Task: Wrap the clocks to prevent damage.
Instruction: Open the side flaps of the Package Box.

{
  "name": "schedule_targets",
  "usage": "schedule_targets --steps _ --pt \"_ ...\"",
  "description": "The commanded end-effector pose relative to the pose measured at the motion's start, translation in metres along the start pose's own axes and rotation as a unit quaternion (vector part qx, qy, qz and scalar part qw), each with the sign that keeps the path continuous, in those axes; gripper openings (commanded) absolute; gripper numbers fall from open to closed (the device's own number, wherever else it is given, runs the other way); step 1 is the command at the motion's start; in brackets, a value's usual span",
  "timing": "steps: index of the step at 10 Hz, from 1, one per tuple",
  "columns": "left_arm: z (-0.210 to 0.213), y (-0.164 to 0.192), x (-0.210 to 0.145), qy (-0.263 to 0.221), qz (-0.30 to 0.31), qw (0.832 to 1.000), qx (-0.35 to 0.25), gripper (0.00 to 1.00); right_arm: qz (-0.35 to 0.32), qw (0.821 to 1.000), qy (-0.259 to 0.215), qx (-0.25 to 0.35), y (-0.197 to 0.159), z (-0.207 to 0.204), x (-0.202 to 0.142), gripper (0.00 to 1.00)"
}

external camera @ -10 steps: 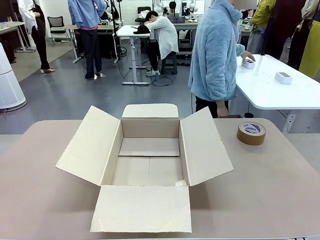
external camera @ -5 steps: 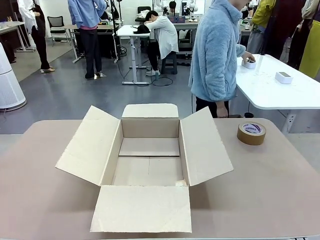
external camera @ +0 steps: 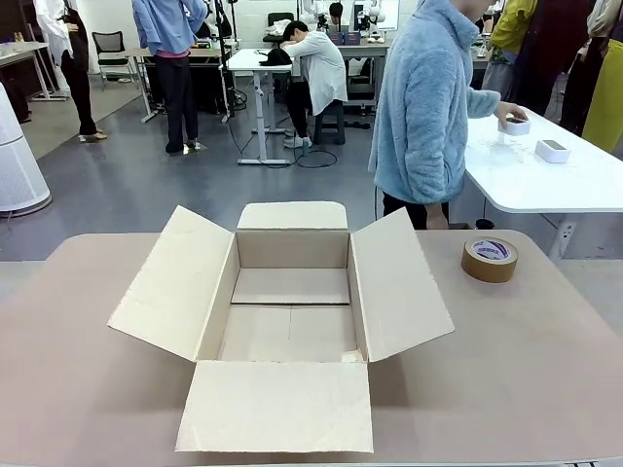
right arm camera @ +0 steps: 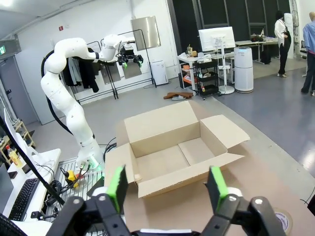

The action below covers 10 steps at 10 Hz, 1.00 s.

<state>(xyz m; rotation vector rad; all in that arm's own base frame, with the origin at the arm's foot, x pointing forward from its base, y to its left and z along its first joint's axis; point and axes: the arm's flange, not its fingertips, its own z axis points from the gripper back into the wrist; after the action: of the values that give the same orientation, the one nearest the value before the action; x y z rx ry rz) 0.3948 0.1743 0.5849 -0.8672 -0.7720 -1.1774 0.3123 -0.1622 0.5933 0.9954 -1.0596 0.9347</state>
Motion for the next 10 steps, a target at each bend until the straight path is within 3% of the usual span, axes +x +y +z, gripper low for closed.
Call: schedule_targets --steps 1,2,3,9,10 --pt "0.004 -0.003 0.001 0.002 -0.006 1.000 -0.007 0.00 0.008 1.000 0.009 0.005 0.007 -0.001 -0.008 0.00" --pt "0.005 -0.003 0.002 0.004 -0.006 1.000 -0.008 0.38 0.010 1.000 0.009 0.003 0.008 -0.001 -0.007 0.35" --pt "0.005 -0.008 -0.003 0.002 -0.004 1.000 -0.008 0.00 0.012 1.000 0.015 0.005 0.010 -0.003 -0.006 0.00" --pt "0.002 -0.006 -0.006 0.022 0.002 1.000 -0.011 0.00 0.006 0.998 0.055 0.000 0.015 -0.022 -0.006 0.00" --pt "0.002 -0.005 -0.004 0.035 0.003 0.999 0.017 0.01 0.004 0.997 0.073 0.007 0.016 -0.027 -0.008 0.00"
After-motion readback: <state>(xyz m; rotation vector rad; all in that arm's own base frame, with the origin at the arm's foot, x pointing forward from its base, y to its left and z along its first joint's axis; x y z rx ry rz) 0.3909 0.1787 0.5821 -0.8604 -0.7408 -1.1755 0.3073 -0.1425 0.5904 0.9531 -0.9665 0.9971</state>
